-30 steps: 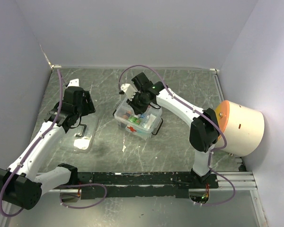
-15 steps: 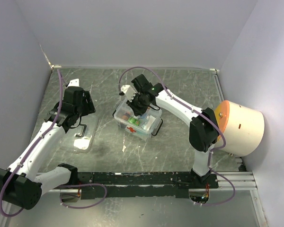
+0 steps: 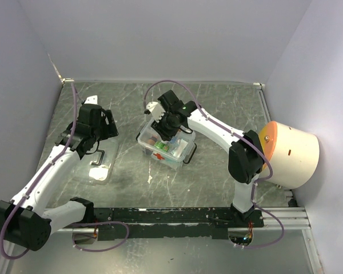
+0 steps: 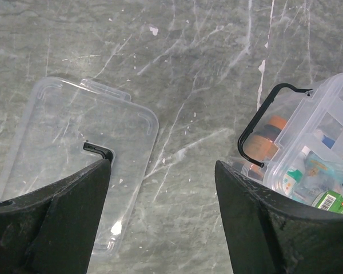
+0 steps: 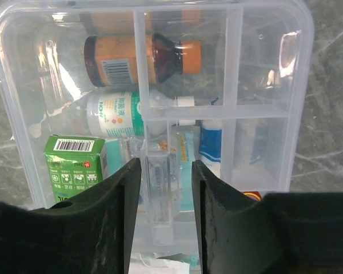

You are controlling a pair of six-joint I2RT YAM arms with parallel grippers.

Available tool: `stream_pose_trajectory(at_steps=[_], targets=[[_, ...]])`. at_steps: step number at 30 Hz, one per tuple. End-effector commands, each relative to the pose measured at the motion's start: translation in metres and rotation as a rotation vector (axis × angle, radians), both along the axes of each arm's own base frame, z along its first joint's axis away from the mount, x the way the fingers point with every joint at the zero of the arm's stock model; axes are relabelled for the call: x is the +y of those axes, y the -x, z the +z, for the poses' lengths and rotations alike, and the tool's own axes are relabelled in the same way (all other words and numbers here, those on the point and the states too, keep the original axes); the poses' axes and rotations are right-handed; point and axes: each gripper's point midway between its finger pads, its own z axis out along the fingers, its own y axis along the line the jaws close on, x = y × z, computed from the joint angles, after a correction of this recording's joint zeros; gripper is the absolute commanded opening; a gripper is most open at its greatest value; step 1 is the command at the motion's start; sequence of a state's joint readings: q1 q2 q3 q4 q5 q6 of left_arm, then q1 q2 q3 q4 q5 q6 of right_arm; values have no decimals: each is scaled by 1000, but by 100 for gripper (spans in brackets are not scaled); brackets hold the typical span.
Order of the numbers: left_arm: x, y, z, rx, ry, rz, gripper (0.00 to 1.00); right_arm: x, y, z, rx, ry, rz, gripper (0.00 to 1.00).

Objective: Organize the medicine kit

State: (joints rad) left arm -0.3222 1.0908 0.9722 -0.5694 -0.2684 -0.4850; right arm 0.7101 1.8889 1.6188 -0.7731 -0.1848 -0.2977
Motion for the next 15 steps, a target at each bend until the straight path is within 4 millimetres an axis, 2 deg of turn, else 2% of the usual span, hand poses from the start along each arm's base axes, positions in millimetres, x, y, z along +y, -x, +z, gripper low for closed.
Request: stream_pose_trajectory(at_steps=[1, 5, 9, 12, 15], targets=[[-6, -4, -6, 10, 17, -22, 85, 0, -3, 43, -65, -69, -64, 42], [-4, 3, -32, 112, 16, 10, 91, -7, -6, 81, -152, -151, -151, 50], [-7, 15, -70, 238, 49, 56, 94, -17, -9, 116, -237, -239, -272, 53], [-5, 19, -92, 286, 66, 113, 91, -21, -6, 125, -256, -299, -334, 54], [10, 19, -104, 298, 47, 206, 86, -20, -1, 127, -248, -359, -358, 54]])
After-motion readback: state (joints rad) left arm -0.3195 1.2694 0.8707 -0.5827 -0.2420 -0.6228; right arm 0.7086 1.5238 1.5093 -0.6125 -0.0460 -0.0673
